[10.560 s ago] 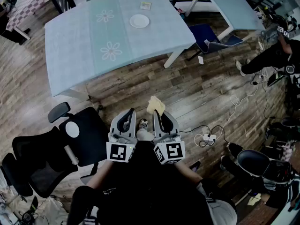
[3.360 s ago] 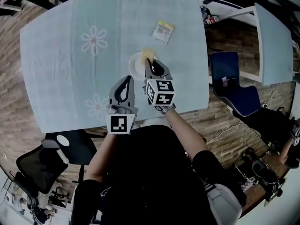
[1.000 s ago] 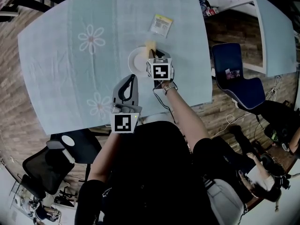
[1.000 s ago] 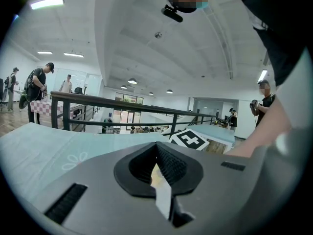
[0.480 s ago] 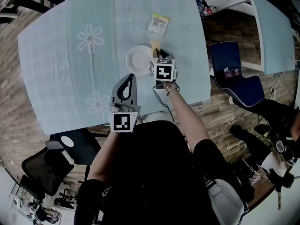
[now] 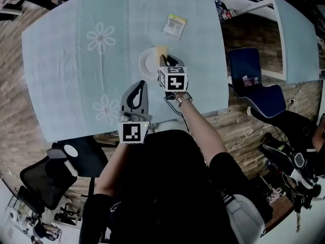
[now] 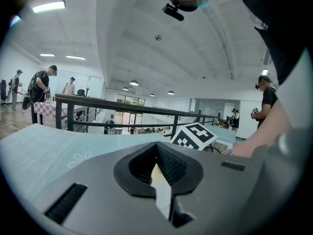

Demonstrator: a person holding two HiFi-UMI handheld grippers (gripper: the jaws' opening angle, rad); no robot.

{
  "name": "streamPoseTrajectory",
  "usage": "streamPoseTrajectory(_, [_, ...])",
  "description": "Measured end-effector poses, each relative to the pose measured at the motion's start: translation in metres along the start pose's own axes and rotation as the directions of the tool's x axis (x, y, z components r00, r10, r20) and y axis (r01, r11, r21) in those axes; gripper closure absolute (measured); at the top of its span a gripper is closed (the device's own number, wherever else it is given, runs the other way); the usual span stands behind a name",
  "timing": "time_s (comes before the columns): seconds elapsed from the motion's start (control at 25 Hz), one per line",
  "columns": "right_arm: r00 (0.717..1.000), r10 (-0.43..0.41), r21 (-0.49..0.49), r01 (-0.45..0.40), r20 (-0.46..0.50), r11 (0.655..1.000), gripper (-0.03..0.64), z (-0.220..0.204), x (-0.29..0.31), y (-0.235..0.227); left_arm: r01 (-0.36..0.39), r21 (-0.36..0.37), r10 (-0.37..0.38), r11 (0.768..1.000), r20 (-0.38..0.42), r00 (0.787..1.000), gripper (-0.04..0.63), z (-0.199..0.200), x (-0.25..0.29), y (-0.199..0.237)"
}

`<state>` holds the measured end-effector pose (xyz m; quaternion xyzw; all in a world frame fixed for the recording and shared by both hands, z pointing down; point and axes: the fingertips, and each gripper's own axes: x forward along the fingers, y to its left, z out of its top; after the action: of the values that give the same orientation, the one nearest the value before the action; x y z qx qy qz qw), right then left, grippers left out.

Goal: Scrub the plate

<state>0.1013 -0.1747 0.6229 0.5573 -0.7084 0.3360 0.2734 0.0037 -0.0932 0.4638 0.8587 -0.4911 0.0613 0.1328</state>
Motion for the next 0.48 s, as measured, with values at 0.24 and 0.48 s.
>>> streamPoseTrajectory(0.24, [0.996,0.08,-0.044,-0.082,-0.033,0.996,0.565,-0.009,0.009,0.039,-0.032,-0.001,0.032,0.999,0.02,0.999,0.583,0.004,-0.007,0.011])
streamPoseTrajectory(0.48, [0.987,0.141,-0.077,-0.147,-0.083,0.986,0.565,-0.019,0.019,0.068,-0.07,-0.008,0.07,0.997,0.01,0.997,0.583,0.003,-0.012,0.023])
